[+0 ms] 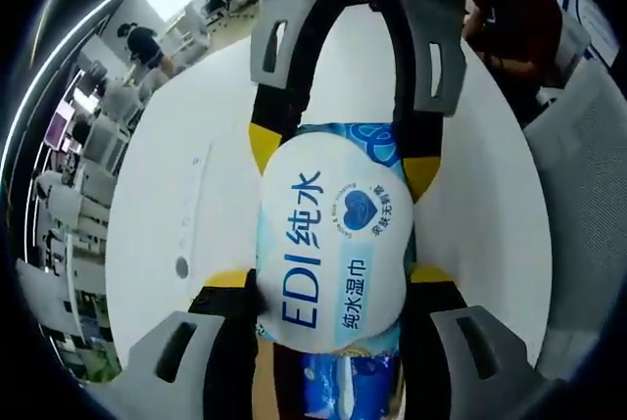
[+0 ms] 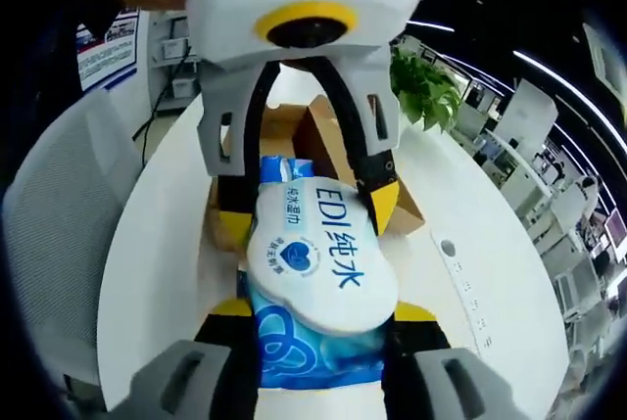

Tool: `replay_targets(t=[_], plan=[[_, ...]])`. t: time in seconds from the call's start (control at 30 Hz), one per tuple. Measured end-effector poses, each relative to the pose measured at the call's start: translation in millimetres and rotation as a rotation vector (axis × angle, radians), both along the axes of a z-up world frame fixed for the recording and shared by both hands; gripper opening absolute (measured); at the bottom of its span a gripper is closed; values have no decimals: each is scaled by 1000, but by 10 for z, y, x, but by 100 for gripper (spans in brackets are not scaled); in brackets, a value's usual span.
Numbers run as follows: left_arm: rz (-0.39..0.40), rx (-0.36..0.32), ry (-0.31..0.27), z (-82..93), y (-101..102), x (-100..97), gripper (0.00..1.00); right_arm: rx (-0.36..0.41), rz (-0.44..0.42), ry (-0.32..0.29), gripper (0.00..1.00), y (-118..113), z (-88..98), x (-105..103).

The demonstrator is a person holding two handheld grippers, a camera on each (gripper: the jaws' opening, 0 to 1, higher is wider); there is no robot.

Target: Operate the shoe box by opening the lid, removing the specified soft item, and placing it in the target area until the item is outside and the box remains undamaged.

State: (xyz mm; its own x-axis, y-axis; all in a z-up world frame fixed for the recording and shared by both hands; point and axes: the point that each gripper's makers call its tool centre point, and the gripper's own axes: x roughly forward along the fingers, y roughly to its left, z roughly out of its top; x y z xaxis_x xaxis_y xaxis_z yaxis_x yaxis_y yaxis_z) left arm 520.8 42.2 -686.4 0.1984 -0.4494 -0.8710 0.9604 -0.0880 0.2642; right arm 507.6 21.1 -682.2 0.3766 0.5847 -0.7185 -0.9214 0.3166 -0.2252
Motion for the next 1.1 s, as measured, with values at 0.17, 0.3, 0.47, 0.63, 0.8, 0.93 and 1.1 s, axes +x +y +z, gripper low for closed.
replay_targets(t=[0.17,0.3,0.47,0.63,0.8,0.93,1.1], plan=[[12,-3,16,-157,-17,-11,58,-9,13,14,44,-26,-178,-2],[23,-8,25,-288,-33,-19,58,-18,20,25,44,-47,-288,4],[25,-2,38,-427,-39,-22,58,-30,24,35,44,-49,-427,-4],[28,4,45,-537,-39,-21,58,-33,26,40,45,-49,-514,-3],[33,9,54,-626,-29,-42,58,-39,32,46,45,-42,-603,-23],[36,15,61,-695,-44,-53,58,-45,38,50,45,-64,-659,-30],[32,20,54,-725,-56,-37,58,-40,37,38,45,-84,-701,-11]])
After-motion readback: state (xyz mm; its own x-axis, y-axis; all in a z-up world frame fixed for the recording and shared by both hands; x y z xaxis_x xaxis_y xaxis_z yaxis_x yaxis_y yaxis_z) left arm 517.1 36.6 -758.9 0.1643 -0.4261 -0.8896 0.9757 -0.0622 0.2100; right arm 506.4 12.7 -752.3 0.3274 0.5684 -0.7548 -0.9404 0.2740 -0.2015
